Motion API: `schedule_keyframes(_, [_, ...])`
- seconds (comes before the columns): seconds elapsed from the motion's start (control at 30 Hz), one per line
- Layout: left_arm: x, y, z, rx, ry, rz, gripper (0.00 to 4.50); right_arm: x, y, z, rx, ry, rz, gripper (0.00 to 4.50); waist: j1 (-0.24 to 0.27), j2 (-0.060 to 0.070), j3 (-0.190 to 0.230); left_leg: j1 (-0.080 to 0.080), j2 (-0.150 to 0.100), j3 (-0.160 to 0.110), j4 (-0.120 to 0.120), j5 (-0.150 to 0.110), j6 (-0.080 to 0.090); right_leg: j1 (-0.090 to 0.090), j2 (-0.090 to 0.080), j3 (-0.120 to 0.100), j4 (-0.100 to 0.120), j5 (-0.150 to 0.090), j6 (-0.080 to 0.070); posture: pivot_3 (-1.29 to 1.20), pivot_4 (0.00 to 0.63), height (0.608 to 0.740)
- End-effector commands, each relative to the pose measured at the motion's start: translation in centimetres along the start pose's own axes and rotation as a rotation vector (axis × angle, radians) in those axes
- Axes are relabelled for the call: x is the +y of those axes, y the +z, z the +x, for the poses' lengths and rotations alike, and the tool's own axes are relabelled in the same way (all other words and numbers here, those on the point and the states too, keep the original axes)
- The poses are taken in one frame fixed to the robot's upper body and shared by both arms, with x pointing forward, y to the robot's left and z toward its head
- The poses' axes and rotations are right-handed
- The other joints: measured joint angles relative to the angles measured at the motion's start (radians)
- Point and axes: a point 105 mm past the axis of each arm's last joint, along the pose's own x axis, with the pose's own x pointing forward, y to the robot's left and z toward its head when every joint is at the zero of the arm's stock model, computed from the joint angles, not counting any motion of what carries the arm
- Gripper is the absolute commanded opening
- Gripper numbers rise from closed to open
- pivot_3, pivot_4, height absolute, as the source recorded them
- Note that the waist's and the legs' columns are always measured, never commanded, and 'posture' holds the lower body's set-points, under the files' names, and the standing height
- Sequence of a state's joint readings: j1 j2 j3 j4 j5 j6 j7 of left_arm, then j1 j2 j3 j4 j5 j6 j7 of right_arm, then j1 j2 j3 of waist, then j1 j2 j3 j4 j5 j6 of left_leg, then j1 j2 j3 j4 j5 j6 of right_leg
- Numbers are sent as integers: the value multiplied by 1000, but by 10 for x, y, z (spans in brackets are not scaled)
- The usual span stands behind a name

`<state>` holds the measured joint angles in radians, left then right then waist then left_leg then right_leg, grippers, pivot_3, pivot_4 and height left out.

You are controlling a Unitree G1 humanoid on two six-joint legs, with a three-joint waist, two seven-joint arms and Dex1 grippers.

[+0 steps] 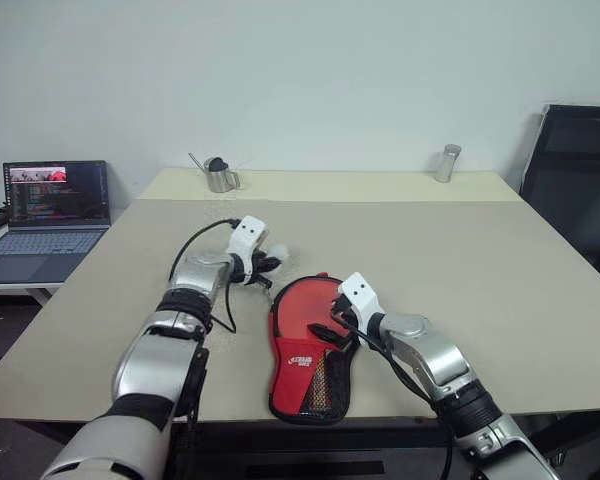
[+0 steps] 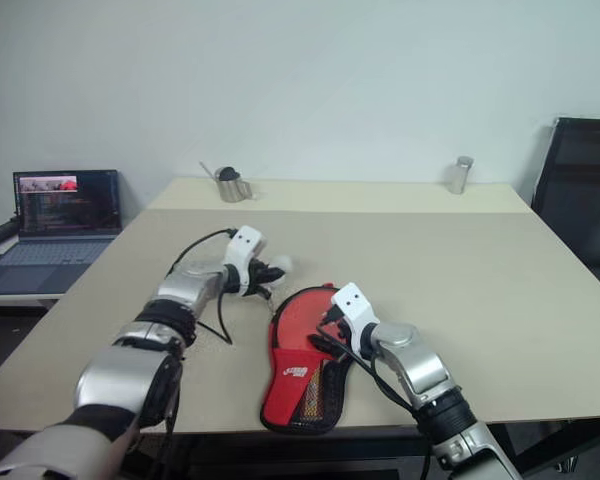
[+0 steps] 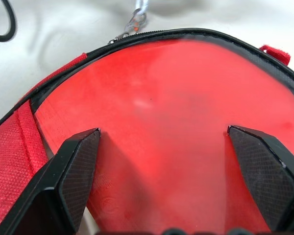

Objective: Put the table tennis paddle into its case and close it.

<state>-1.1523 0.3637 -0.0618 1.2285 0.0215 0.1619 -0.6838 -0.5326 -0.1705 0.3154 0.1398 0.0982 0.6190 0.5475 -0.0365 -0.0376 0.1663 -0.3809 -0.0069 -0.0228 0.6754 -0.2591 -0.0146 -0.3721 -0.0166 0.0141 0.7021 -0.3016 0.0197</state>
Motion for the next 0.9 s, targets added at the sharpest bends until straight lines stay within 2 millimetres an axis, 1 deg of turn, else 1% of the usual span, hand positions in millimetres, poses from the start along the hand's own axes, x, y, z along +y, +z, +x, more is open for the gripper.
schedule_keyframes(0.03, [-4, 29, 7, -79, 42, 74, 198, 8, -53, 0, 190, 20, 86, 4500, 0, 0, 0, 0, 0, 0, -1, 0, 0, 0, 0, 0, -1, 0, 0, 0, 150, 740])
schedule_keyframes(0.1, [-10, 36, 12, -97, 48, 103, 198, 9, -53, -1, 192, 19, 89, 4500, -1, 0, 0, 0, 0, 0, -4, 0, 0, 0, 0, 0, -4, 1, 1, 0, 150, 740])
schedule_keyframes(0.27, [-18, 48, 19, -125, 92, 163, 198, 13, -56, -6, 200, 18, 96, 4500, 1, 0, 0, -1, 0, 0, -11, 0, 0, -2, 0, 0, -7, 1, 0, 0, 150, 740])
schedule_keyframes(0.67, [-26, 72, 26, -164, 175, 245, 198, 26, -63, -15, 219, 18, 114, 4500, 6, 0, 0, -5, -1, 0, -15, -2, 1, -1, -1, -2, -19, 2, -1, 0, 150, 740])
schedule_keyframes(0.77, [-28, 80, 26, -184, 191, 262, 198, 31, -65, -17, 223, 20, 119, 4500, 6, 0, 0, -6, -1, 0, -15, -3, 1, -1, -1, -2, -21, 2, -1, 0, 150, 740])
schedule_keyframes(0.9, [-35, 96, 27, -210, 212, 346, 198, 38, -65, -19, 225, 22, 122, 4500, 7, 0, 0, -6, -1, 0, -15, -3, 1, -1, -1, -2, -21, 2, 0, 0, 150, 740])
